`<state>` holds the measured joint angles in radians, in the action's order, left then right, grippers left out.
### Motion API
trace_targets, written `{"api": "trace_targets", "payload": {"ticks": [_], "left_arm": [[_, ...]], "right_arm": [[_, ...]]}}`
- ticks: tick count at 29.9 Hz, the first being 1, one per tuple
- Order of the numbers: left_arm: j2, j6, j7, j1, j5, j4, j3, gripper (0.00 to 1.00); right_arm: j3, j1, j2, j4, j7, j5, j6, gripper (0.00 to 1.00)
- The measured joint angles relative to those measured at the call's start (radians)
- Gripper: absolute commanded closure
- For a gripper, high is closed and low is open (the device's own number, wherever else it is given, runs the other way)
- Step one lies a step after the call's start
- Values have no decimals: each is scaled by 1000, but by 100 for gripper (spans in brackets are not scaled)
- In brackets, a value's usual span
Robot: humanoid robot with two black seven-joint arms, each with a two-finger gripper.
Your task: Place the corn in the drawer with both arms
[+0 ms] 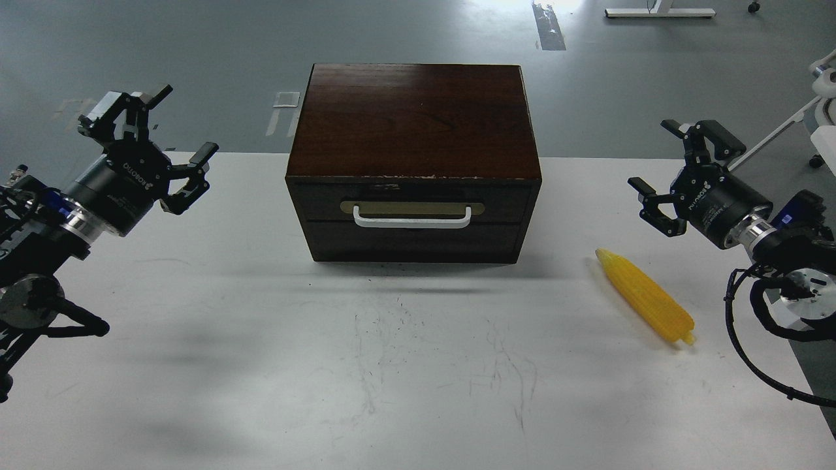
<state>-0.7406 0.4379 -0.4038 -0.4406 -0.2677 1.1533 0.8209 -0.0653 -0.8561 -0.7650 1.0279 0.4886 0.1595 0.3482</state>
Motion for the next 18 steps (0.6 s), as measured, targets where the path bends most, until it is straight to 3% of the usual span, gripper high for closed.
{"api": "trace_targets", "payload": {"ticks": [11,14,18], "left_arm": [[-6,1,5,29,-2,2,6,1],[-16,6,-13,26,-2,1,11,1],[-72,33,-68,-3,-102,43,20,1]], "right_arm": [[-3,0,-1,1,0,0,-4,0],[-4,0,-1,1,0,0,-5,0],[-7,-3,-2,1,0,0,-6,0]]}}
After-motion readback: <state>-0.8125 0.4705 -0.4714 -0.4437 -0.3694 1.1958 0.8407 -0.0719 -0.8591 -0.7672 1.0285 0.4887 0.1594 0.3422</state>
